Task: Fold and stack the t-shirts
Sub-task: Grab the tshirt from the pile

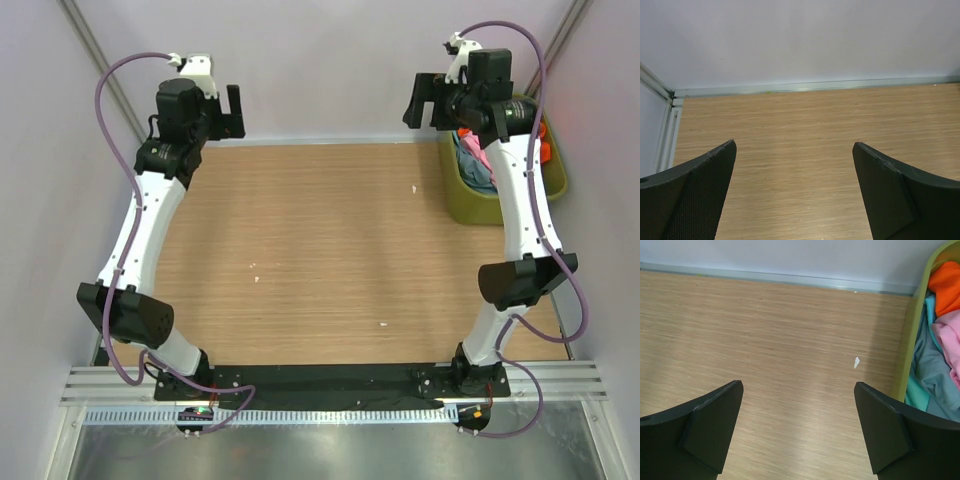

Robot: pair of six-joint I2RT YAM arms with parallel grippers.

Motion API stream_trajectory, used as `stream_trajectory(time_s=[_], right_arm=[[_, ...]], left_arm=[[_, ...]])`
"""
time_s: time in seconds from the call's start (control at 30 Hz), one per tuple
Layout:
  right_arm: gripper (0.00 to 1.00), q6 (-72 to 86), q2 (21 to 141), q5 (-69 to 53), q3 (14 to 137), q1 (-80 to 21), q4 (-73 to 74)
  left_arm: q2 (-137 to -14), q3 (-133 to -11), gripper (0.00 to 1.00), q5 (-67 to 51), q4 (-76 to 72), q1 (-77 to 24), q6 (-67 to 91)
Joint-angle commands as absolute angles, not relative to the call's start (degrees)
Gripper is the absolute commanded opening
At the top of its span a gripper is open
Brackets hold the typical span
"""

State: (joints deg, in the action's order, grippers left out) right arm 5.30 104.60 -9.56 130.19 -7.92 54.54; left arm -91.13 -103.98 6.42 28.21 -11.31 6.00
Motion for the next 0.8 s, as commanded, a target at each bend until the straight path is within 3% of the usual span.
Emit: stream_trajectory(time_s=[0.0,0.17,0.4,0.77], right_arm=[[1.00,4.32,101.51,-5.46,130.96,-8.26,53.37],[1.00,-9.21,104.67,3.94,130.86,-4.06,53.35],[1.00,-7.91,113.72,7.65,132.98,4.82,54.32],[0.98,-7.21,125.67,4.83,138.16,7.82,53.09]], left_arm=[[-90.70,-104.94,1.00,5.28,27.69,-11.86,6.24],[-90.18,-103.98,0.99,4.40,28.12,-12.04,6.77],[-87.11,-95.38,1.00,3.43,29.09,-12.22,6.77],[-82.97,-86.66,1.00,0.18,30.76,-12.22,5.98]])
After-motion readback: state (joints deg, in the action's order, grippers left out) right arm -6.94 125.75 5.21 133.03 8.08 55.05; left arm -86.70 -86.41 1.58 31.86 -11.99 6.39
